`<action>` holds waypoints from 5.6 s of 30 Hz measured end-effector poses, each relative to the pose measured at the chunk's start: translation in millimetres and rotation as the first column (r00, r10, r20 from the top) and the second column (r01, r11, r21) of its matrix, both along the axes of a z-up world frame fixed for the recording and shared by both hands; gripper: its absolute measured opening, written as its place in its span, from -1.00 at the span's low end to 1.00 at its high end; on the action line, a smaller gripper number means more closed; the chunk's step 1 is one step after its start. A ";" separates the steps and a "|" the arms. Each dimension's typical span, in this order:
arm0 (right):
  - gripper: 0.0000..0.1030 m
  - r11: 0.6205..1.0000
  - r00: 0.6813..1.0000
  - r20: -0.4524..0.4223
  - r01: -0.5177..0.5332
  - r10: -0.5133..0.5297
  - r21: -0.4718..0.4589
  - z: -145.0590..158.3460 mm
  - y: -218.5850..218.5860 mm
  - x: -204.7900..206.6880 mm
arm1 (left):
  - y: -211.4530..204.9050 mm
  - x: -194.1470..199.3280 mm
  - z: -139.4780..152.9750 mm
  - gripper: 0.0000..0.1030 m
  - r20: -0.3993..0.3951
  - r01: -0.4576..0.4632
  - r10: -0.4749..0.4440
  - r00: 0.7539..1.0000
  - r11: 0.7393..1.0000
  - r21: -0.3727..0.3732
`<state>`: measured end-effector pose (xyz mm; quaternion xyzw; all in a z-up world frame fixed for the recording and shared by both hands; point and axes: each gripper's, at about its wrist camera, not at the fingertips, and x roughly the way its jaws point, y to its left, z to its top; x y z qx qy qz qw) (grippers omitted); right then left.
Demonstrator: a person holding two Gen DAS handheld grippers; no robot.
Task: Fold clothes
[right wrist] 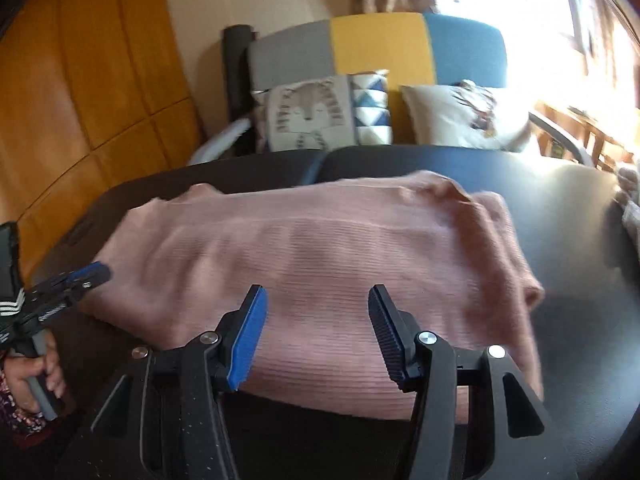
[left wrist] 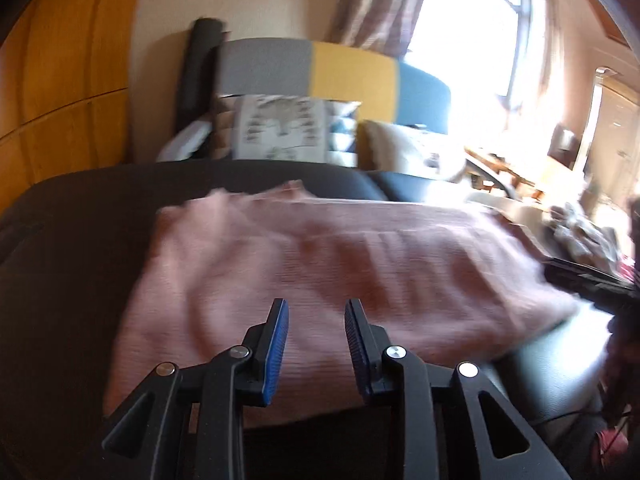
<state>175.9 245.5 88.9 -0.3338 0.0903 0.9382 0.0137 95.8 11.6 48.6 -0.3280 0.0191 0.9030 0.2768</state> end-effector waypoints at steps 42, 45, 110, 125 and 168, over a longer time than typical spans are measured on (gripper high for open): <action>-0.15 0.971 0.972 0.008 0.237 -0.236 -0.021 -3.4 106.3 44.9 | -91.3 -33.1 11.4 -0.38 0.070 -0.313 0.315 0.946 0.949 -0.046; -0.15 0.945 0.947 -0.001 0.320 -0.321 -0.074 12.3 133.9 60.4 | -76.8 -30.4 35.3 -0.38 0.030 -0.296 0.296 0.955 0.955 0.019; -0.86 0.836 0.856 0.286 -0.258 0.430 -0.485 -20.8 -120.4 -323.2 | -25.6 -123.0 -10.6 0.37 0.098 -0.267 0.278 0.956 0.957 -0.115; -0.41 0.926 0.926 0.192 -0.272 0.326 -0.261 2.0 -120.5 -268.0 | -19.8 -121.8 -13.7 0.39 0.100 -0.264 0.279 0.955 0.954 -0.144; -0.33 0.986 0.987 0.019 -0.161 0.160 0.047 8.3 -61.7 -137.4 | -45.3 -149.4 21.9 0.45 0.139 -0.340 0.350 0.926 0.936 -0.089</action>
